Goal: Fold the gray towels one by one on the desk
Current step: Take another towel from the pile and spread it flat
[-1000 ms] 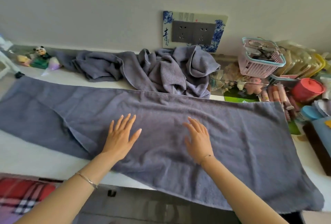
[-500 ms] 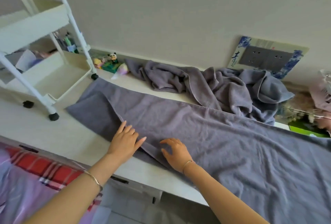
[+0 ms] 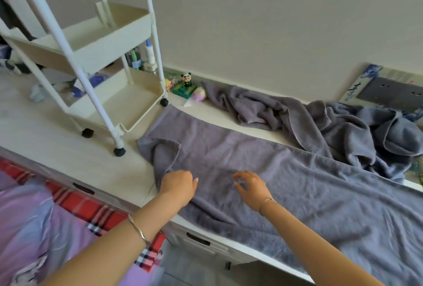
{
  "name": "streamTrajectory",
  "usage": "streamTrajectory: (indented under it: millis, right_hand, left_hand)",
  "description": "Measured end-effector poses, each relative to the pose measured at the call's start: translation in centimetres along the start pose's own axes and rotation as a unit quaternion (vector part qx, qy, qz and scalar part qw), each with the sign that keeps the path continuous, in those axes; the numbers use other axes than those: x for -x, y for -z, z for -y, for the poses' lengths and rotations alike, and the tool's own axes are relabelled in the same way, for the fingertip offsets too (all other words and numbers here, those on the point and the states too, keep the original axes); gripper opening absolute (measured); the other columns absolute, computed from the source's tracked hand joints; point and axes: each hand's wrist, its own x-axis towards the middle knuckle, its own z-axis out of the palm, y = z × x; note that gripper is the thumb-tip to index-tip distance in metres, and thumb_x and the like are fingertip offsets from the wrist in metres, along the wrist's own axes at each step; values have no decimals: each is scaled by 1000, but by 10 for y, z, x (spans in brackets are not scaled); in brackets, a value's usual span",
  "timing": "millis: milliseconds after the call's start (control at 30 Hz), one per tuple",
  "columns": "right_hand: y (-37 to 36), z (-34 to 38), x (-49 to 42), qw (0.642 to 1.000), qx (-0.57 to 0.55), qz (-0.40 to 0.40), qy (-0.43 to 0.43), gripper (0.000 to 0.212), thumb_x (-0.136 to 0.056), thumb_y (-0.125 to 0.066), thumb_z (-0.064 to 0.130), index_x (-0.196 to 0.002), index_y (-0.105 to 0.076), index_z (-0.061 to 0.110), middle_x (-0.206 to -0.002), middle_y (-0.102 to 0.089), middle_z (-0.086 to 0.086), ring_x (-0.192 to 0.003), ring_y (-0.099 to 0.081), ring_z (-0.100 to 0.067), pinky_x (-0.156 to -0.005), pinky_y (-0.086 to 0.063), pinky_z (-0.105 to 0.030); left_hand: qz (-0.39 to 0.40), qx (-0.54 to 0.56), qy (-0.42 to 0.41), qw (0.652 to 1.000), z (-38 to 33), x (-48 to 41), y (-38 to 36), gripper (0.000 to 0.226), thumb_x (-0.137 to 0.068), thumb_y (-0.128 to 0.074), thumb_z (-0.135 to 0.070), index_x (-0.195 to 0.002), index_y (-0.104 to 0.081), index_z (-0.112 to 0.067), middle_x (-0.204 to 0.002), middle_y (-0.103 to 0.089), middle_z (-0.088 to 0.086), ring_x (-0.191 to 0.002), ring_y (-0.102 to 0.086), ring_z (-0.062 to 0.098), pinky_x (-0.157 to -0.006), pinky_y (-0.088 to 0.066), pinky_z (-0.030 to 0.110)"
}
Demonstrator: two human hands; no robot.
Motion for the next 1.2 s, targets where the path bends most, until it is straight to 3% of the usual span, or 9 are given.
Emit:
streamTrajectory:
  millis: [133, 233, 367, 667, 767, 867, 1000, 1133, 1200]
  right_hand:
    - [9, 4, -18, 1000, -12, -11, -12, 33, -95, -51, 30, -128, -50, 23, -133, -47, 1, -121, -46, -19, -106, -38, -40]
    - [26, -4, -32, 998, -29, -48, -36, 40, -94, -54, 31, -132, -47, 20, -139, -43, -2, -126, -44, -23, -106, -37, -40]
    - [53, -35, -50, 990, -28, -115, -75, 43, -94, -54, 35, -132, -47, 15, -135, -46, -6, -124, -45, -25, -104, -38, -44]
    - [81, -123, -76, 969, 37, -200, -141, 34, -93, -54, 38, -116, -58, 14, -117, -59, -5, -113, -51, -27, -102, -31, -39]
    - [84, -145, -78, 956, 97, -263, -88, 19, -92, -56, 31, -93, -61, 13, -92, -63, -2, -92, -57, -27, -90, -33, -36]
    - [93, -158, -80, 942, 119, -314, -13, 22, -93, -54, 28, -80, -59, 11, -76, -62, -2, -72, -58, -28, -75, -33, -31]
    - [114, -160, -88, 913, 158, -370, 66, 34, -94, -42, 31, -76, -60, 9, -70, -62, -4, -62, -58, -27, -66, -30, -30]
    - [137, -162, -112, 898, 171, -398, 75, 33, -94, -44, 29, -78, -61, 6, -75, -63, -8, -66, -59, -31, -67, -32, -33]
    - [133, -169, -120, 908, 177, -375, 59, 33, -94, -42, 32, -82, -61, 7, -79, -61, -8, -72, -57, -32, -71, -33, -35]
  left_hand:
    - [-53, 39, -6, 998, 10, -24, 3, 41, -101, -30, -39, -118, -55, -11, -106, -65, 6, -96, -63, 24, -66, -39, 31]
    - [-67, 142, -59, 986, 9, -44, -1, 45, -101, -32, -39, -139, -38, -15, -130, -52, 5, -112, -54, 24, -80, -44, 33]
    - [-54, 199, -76, 976, -5, -81, 0, 51, -102, -31, -38, -146, -26, -14, -144, -37, 6, -124, -43, 27, -94, -42, 37]
    - [-80, 165, -126, 975, -46, -178, -17, 52, -102, -23, -39, -150, -17, -19, -157, -16, 1, -144, -11, 21, -118, -9, 42]
    - [-139, 179, -128, 965, -55, -210, -18, 45, -102, -32, -34, -143, -35, -15, -145, -38, 8, -138, -25, 26, -116, -14, 41]
    - [-194, 195, -143, 951, -54, -225, -22, 24, -97, -46, -28, -113, -55, -13, -114, -52, 7, -112, -43, 26, -105, -29, 36]
    - [-237, 243, -172, 925, -56, -230, -18, 19, -93, -40, -25, -86, -49, -9, -89, -52, 6, -89, -46, 26, -87, -37, 36]
    - [-349, 233, -125, 899, -67, -254, 8, 17, -91, -44, -23, -81, -50, -11, -79, -53, 6, -76, -50, 28, -77, -33, 32]
    - [-339, 222, -90, 910, -73, -260, 4, 7, -89, -57, -16, -94, -57, -12, -93, -58, 8, -92, -54, 31, -90, -35, 37]
